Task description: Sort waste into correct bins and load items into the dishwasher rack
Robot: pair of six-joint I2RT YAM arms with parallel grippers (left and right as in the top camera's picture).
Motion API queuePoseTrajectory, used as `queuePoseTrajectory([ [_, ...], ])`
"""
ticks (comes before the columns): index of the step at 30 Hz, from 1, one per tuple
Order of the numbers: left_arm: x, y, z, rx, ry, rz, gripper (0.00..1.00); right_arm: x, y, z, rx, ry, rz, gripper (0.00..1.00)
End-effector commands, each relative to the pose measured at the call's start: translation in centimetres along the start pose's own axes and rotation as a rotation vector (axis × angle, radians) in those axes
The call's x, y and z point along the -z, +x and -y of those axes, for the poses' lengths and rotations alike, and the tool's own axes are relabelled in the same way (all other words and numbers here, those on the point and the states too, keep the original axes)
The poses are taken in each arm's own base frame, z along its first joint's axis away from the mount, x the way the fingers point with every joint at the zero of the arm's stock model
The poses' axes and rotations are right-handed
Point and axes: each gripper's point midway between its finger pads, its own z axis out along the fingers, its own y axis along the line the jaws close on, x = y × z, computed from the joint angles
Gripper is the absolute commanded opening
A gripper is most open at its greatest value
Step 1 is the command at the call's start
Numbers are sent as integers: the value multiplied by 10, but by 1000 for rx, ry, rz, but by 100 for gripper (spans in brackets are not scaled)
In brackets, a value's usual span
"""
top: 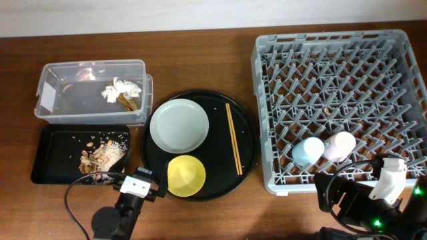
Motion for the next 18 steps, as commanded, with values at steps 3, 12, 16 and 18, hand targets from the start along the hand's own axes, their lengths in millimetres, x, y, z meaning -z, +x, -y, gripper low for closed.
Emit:
queuePoseTrajectory([
  [3,0,3,0,-9,0,2,99,1,-1,1,-22,9,8,99],
  [12,0,3,0,-9,0,2,99,3,5,-36,124,-217,-21,99],
  [16,0,3,0,-9,0,2,99,-7,31,-28,138,-215,-132,99],
  [18,0,3,0,-9,0,2,99,-2,22,-59,321,-413,-85,99],
])
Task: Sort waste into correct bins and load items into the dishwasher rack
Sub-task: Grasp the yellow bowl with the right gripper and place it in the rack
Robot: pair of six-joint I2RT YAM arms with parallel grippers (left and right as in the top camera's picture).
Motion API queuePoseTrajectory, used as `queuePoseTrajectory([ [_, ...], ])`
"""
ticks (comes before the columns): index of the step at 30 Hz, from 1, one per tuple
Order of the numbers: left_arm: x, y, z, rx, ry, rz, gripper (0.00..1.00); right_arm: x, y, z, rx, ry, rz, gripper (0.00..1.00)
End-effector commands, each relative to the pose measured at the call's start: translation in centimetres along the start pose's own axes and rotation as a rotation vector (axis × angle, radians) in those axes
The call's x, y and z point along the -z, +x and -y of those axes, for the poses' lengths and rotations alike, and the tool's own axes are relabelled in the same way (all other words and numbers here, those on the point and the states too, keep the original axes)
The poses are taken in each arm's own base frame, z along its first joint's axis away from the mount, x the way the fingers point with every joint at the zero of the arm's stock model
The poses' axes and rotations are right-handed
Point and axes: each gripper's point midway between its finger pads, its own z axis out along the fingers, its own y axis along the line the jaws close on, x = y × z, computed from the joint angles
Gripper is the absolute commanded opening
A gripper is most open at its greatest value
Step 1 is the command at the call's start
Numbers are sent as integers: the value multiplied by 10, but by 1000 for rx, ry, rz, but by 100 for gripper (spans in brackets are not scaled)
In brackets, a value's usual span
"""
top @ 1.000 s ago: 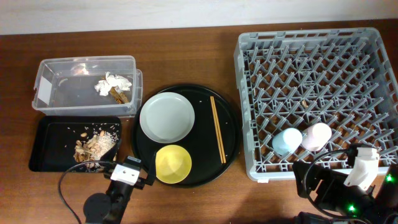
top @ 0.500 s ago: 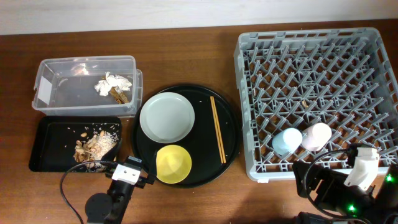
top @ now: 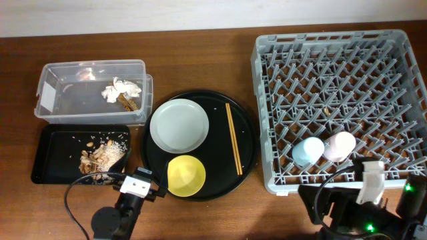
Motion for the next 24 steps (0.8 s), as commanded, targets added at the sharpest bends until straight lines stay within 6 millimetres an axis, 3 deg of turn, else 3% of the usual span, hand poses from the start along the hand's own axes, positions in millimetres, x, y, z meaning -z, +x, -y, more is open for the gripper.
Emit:
queuePoseTrajectory([
  [1,0,3,0,-8,0,1,99,-4,-25,-32,263,-197,54,99],
  [4,0,3,0,-8,0,1,99,-25,-47,-24,209,-190,-7,99],
  [5,0,3,0,-9,0,1,99,-45,-48,-13,177,-153,-100,99],
  [7,0,3,0,-8,0,1,99,-79,-30,-4,167,-117,-327,99],
  [10,0,3,0,-8,0,1,99,-123,-4,-12,144,-45,-552,99],
  [14,0,3,0,-9,0,1,99,-175,17,-34,108,186,-515,99],
  [15,0,3,0,-8,0,1,100,-181,26,-40,96,196,-523,99],
  [16,0,3,0,-8,0,1,99,-194,51,-52,127,193,-575,99],
  [19,0,3,0,-8,0,1,99,-234,75,-73,168,152,-565,100],
  [21,0,3,0,-8,0,1,99,-272,85,-78,159,149,-563,83],
  [23,0,3,0,-8,0,1,99,-294,91,-65,100,225,-557,71],
  [24,0,3,0,-8,0,1,100,-307,95,-61,98,243,-558,60],
])
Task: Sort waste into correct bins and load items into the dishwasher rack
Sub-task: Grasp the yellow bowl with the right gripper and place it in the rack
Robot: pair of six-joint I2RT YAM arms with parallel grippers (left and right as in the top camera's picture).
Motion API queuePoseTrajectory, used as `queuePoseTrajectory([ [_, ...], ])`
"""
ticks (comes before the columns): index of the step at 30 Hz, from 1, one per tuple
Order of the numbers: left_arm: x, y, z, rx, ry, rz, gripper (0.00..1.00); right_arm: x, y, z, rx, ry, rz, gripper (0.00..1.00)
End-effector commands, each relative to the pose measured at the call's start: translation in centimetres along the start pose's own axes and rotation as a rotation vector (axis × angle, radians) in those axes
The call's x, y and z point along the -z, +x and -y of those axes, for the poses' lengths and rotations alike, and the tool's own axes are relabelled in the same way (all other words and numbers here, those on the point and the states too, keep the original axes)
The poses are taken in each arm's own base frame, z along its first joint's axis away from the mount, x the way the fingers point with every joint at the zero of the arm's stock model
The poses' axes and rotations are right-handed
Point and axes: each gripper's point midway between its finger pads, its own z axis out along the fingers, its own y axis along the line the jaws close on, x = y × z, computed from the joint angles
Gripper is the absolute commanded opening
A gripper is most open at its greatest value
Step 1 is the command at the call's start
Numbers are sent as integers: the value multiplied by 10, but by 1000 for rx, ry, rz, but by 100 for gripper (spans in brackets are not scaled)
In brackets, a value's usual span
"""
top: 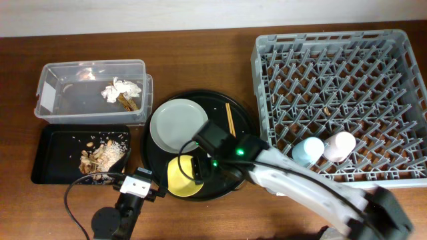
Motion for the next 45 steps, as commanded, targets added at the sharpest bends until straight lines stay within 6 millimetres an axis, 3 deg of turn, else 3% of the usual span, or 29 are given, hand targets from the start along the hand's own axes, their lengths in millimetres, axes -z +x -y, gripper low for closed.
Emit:
queuePoseTrajectory([
  [1,0,3,0,-8,1,-2,99,-45,-5,19,-89,91,-18,48],
  [3,0,3,0,-8,1,-2,99,-65,0,27,-106,127,-55,40],
  [5,0,3,0,-8,1,-2,99,-72,5,32,-109,145,-82,13],
  [6,0,3,0,-8,1,-2,99,-72,6,32,-109,146,-85,4],
  [8,0,3,0,-8,1,-2,99,-62,2,31,-109,144,-62,4],
  [10,0,3,0,-8,1,-2,99,-36,-11,36,-113,163,15,4],
  [12,0,3,0,-8,1,-2,99,0,-27,46,-121,208,129,4],
  [15,0,3,0,-8,1,-2,99,104,-67,87,-70,400,489,4],
  [17,0,3,0,-8,1,-2,99,172,-85,125,-78,601,719,4],
  [18,0,3,0,-8,1,-1,99,214,-91,153,-107,775,842,4],
  [20,0,3,0,-8,1,-2,99,248,-92,182,-170,969,927,4],
  [21,0,3,0,-8,1,-2,99,268,-93,207,-233,1120,962,4],
  [22,0,3,0,-8,1,-1,99,275,-94,223,-265,1197,958,4],
  [29,0,3,0,-8,1,-2,99,262,-133,338,-302,1521,661,4],
  [33,0,3,0,-8,1,-2,99,236,-147,369,-257,1577,543,4],
  [37,0,3,0,-8,1,-2,100,188,-157,376,-141,1585,415,4],
  [40,0,3,0,-8,1,-2,99,159,-161,350,-10,1535,361,5],
  [41,0,3,0,-8,1,-2,99,153,-162,337,39,1530,349,28],
  [45,0,3,0,-8,1,-2,99,144,-157,312,129,1525,317,52],
])
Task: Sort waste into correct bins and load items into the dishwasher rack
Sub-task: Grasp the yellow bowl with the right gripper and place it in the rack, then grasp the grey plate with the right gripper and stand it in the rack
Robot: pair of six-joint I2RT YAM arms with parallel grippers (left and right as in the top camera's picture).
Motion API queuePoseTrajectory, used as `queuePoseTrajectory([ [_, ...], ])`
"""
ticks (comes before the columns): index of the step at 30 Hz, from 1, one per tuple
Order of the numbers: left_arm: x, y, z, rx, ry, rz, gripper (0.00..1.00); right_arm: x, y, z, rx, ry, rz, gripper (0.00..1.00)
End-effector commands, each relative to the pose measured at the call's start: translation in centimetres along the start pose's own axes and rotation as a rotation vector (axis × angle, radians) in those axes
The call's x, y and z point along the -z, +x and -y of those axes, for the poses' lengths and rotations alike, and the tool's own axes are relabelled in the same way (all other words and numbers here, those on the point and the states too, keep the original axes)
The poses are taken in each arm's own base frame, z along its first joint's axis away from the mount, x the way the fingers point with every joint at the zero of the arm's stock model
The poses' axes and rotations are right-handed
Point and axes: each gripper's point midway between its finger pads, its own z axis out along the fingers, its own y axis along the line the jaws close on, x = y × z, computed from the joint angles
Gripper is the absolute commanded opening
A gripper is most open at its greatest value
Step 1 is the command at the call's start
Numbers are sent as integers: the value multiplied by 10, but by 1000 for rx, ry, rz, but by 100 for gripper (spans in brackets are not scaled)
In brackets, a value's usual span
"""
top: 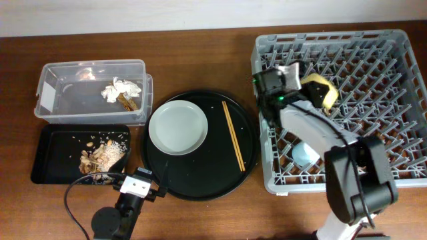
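My right gripper [301,80] is over the back left part of the grey dishwasher rack [393,40]. It is shut on a yellow bowl [320,91], which stands on edge among the rack's tines. The right arm stretches from the front edge across the rack and covers the pink cup. The blue cup [303,155] peeks out beside the arm. On the round black tray [200,183] lie a pale plate [178,127] and a pair of chopsticks [232,135]. My left gripper [138,187] rests at the table's front edge; its fingers cannot be made out.
A clear plastic bin [60,100] at the back left holds a crumpled tissue [121,89] and a brown scrap. In front of it, a black rectangular tray [50,157] carries food scraps [100,155]. A black cable loops by the left arm.
The right gripper was at the yellow bowl on the black tray; now it holds that bowl on edge in the rack's back left area. Plate and chopsticks have shifted slightly left.
The right arm sat at the front right corner by the rack, then a little further left. Then it reached across the tray to the yellow bowl. Now the bowl is off the tray and in the rack, in the gripper. The left arm stayed put.
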Motion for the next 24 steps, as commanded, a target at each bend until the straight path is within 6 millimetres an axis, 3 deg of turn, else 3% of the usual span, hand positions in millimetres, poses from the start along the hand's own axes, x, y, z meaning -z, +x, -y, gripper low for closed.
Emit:
queuePoseTrajectory([
  [1,0,2,0,-8,0,0,99,10,5,-3,16,-12,3,56],
  [4,0,2,0,-8,0,0,99,26,10,10,-101,-155,-39,71],
  [6,0,2,0,-8,0,0,99,48,2,19,-182,-340,-59,72],
  [8,0,2,0,-8,0,0,99,87,-15,22,-229,-592,-38,72],
  [9,0,2,0,-8,0,0,99,112,-21,19,-234,-731,-28,72],
  [10,0,2,0,-8,0,0,99,151,-25,10,-222,-940,-18,71],
  [11,0,2,0,-9,0,0,100,206,-24,-5,-183,-1216,-11,70],
  [12,0,2,0,-8,0,0,99,241,-20,-14,-149,-1381,-17,70],
  [13,0,2,0,-8,0,0,99,275,-13,-27,-155,-1515,-88,69],
  [14,0,2,0,-8,0,0,99,288,-9,-37,-193,-1537,-166,69],
  [16,0,2,0,-8,0,0,99,302,-7,-75,-264,-1508,-247,68],
  [20,0,2,0,-8,0,0,100,288,-7,-157,-401,-1405,-411,61],
  [24,0,2,0,-8,0,0,99,284,4,-226,-386,-1430,-537,55],
])
